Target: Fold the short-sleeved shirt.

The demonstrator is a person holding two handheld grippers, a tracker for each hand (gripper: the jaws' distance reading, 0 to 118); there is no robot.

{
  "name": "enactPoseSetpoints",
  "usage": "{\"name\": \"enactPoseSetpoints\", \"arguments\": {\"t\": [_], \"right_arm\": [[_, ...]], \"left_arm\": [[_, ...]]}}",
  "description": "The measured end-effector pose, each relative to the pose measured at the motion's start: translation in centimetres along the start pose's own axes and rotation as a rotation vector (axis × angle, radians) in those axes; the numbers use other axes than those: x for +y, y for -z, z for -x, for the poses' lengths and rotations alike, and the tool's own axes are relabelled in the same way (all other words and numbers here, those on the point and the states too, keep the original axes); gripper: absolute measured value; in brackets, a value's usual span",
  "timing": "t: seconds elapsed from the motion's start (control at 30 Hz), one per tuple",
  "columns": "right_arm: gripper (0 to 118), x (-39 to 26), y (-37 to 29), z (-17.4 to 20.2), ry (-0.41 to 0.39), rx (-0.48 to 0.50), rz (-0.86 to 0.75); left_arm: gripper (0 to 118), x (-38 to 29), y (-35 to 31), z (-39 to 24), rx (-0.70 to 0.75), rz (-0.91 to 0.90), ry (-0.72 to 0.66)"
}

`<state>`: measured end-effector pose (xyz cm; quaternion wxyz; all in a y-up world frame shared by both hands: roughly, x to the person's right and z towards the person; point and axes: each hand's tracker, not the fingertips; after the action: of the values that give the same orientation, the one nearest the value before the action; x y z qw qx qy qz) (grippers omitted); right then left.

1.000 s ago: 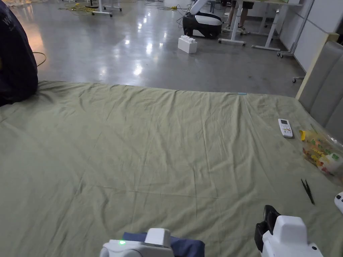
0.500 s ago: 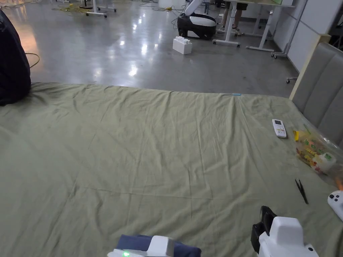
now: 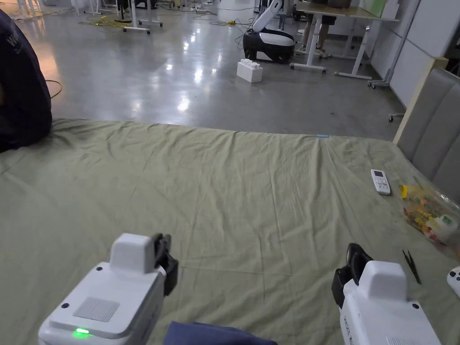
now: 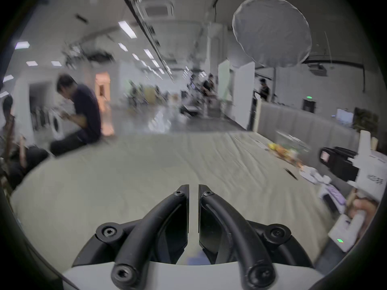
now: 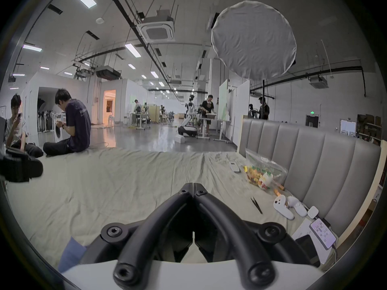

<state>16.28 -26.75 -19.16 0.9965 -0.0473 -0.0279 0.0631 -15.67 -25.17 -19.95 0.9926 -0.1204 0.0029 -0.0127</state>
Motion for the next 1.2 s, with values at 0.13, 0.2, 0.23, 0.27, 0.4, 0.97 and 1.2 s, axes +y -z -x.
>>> {"name": "enactPoseSetpoints", "arguments": {"t": [0.13, 0.2, 0.23, 0.27, 0.4, 0.97, 1.2], "right_arm": [[0, 1.6, 0.5, 0.5, 0.020, -0.003, -0.037], [0, 2.0, 0.7, 0.6, 0.024, -0.003, -0.052], [0, 2.2, 0.9, 0.6, 0.022, -0.004, -0.058], [0, 2.3, 1.0, 0.6, 0.017, -0.005, -0.066], [0, 2.2, 1.5, 0.4, 0.002, -0.013, -0.080], [0, -5.3, -3.2, 4.5, -0.023, 0.172, 0.182], [0, -11.6, -5.2, 10.8, -0.118, 0.325, 0.313]], "left_arm": [[9, 0.9, 0.2, 2.2, 0.120, -0.095, -0.008], [9, 1.0, 0.5, 2.9, 0.147, -0.133, 0.033], [9, 1.0, 0.8, 3.5, 0.161, -0.127, 0.026], [9, 0.9, 0.8, 4.0, 0.173, -0.130, 0.008], [9, 0.6, 0.6, 4.9, 0.222, -0.161, 0.004], [9, -2.8, 0.1, 7.6, 0.212, -0.045, 0.030], [9, -6.9, -0.5, 8.4, 0.162, 0.104, -0.018]]}}
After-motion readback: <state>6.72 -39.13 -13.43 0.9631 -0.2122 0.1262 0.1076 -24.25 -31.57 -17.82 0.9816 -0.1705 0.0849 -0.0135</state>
